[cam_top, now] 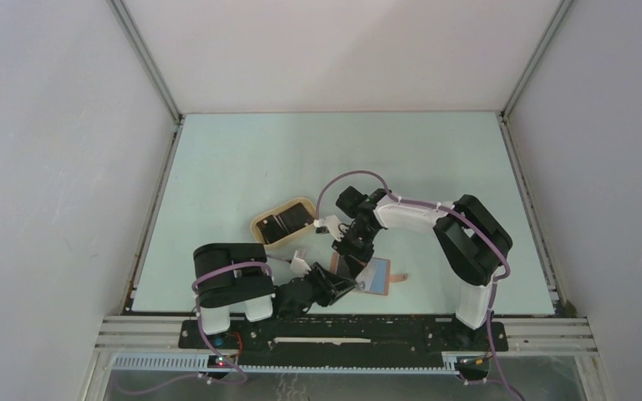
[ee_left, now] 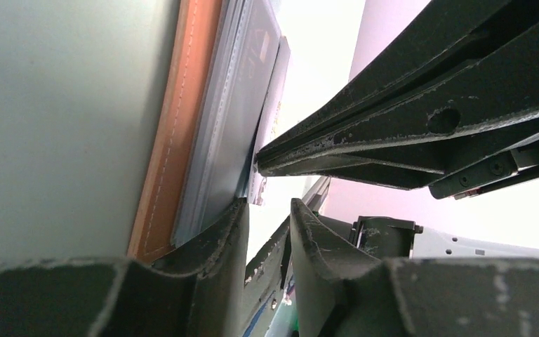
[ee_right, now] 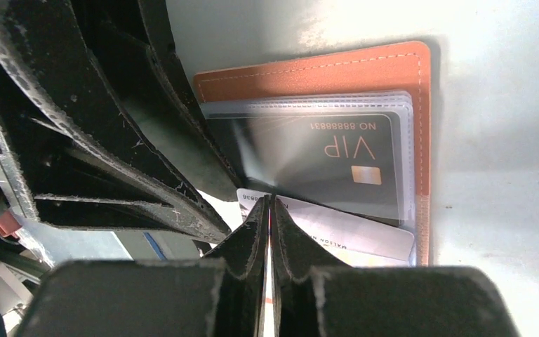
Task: Put the credit cards into the card holder
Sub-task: Insert the credit card into the card holder.
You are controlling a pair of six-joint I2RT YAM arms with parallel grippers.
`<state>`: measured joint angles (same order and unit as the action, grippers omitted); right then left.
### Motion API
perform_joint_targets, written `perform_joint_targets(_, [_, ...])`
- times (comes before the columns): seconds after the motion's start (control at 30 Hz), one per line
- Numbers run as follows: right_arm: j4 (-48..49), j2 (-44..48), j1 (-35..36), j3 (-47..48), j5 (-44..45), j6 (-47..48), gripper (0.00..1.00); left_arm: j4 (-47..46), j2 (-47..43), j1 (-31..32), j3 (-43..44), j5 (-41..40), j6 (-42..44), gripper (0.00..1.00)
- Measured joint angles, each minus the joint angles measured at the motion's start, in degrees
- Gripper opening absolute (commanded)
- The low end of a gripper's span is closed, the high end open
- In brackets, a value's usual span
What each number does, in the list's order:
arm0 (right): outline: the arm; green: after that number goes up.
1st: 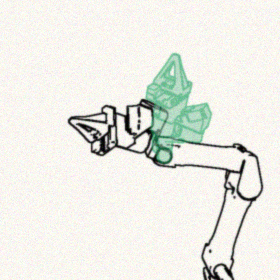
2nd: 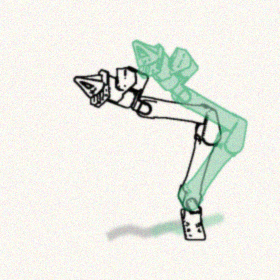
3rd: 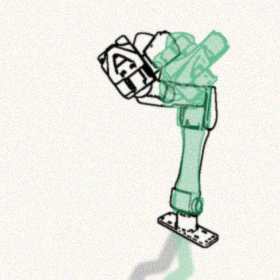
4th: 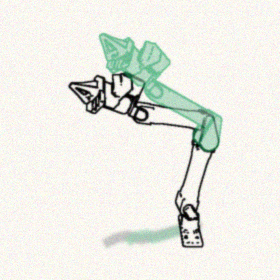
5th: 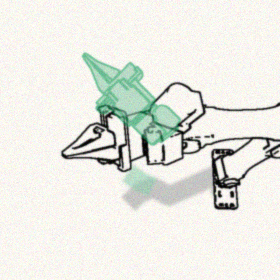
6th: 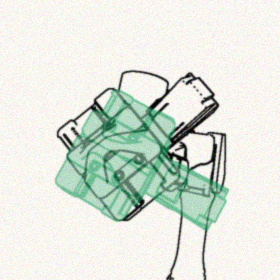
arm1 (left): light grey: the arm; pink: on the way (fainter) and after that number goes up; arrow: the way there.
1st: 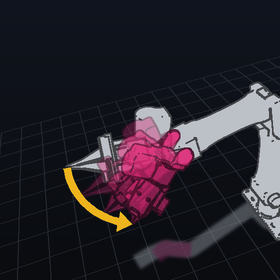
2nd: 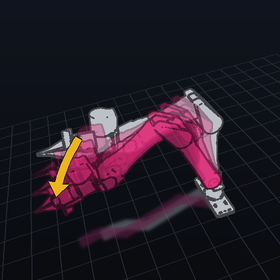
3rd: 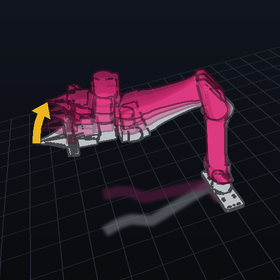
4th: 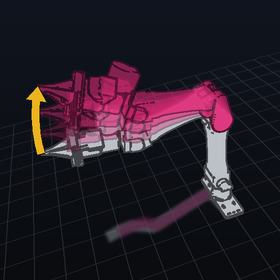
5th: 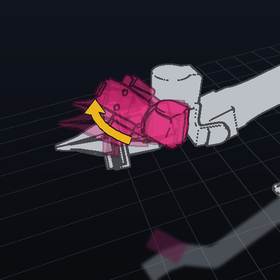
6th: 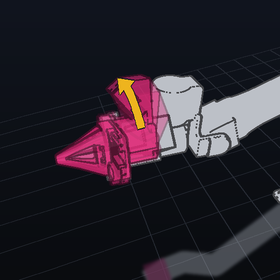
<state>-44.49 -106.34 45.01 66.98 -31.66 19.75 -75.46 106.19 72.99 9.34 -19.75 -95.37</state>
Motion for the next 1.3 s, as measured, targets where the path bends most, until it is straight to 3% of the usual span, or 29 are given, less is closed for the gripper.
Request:
perform_joint_targets(0.4, [1.33,0.04,-0.33,1.57,-5.03,-0.42,0.11,-1.4,0.61,0.0,-0.26,0.07,1.44,0.33])
perform_joint_targets(1.3, [0.11,-1.31,1.84,1.99,2.84,1.33,0.09,-3.76,1.81,-0.07,-0.79,0.22,1.57,0.34])
